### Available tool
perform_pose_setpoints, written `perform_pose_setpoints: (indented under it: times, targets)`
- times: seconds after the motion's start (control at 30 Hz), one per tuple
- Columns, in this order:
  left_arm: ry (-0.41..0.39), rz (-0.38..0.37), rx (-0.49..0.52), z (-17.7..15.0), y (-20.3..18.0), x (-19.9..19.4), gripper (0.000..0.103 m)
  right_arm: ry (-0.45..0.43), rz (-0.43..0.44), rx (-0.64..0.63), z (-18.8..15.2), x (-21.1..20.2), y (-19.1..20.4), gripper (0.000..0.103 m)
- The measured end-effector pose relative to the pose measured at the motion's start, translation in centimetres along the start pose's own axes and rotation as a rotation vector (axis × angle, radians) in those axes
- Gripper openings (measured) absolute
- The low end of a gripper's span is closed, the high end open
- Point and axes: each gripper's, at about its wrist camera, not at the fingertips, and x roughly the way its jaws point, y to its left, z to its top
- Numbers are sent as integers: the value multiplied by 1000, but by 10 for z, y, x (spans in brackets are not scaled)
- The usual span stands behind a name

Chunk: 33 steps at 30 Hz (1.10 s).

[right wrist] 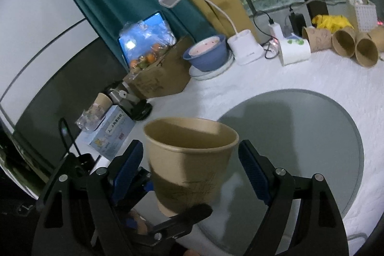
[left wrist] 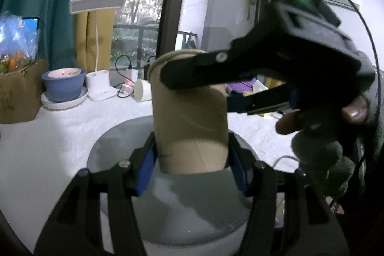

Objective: Flip cup upright
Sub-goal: 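Grasp the tan cup with the right gripper while the left gripper holds it, then open the left gripper and withdraw it while the right gripper holds the cup upright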

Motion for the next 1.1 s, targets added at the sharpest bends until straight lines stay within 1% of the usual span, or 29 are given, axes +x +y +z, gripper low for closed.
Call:
perform_pose_setpoints:
  times: [0.03,0.2,0.27,0.43,0.53,0.57,0.6,0.7,0.77,0.83,0.87,0.97,1.03,1.1]
  targets:
    - [-2,-2,7,0,-2,0,57,2,2,4,0,1,-2,85]
    - [-6,-10,18,0,-6,0,57,17,35,23,-1,3,-8,77]
    - [-5,-13,20,1,-6,1,57,21,52,20,-1,4,-9,70]
    - [-1,-4,19,1,-3,3,59,23,65,18,0,7,-11,69]
    - [8,-11,-4,1,0,6,60,26,61,13,0,9,-11,68]
    - [14,-20,-11,1,1,6,61,27,52,9,1,11,-10,68]
    - [25,-27,-17,0,2,7,65,23,44,5,1,10,-10,68]
    - [49,-38,-39,-2,4,10,75,-8,8,-11,4,11,-10,68]
    - [65,-27,-40,-2,9,10,77,-46,-25,-37,8,10,-7,68]
    - [90,-13,-67,-3,18,10,77,-85,-78,-79,11,9,-3,68]
    - [102,-8,-86,-5,23,10,77,-118,-132,-120,12,7,1,68]
    - [126,28,-137,-7,40,5,77,-163,-220,-194,15,8,5,68]
    - [131,60,-163,-8,51,3,77,-186,-295,-253,15,11,6,68]
    - [126,83,-194,-6,61,1,77,-192,-331,-275,15,16,2,68]
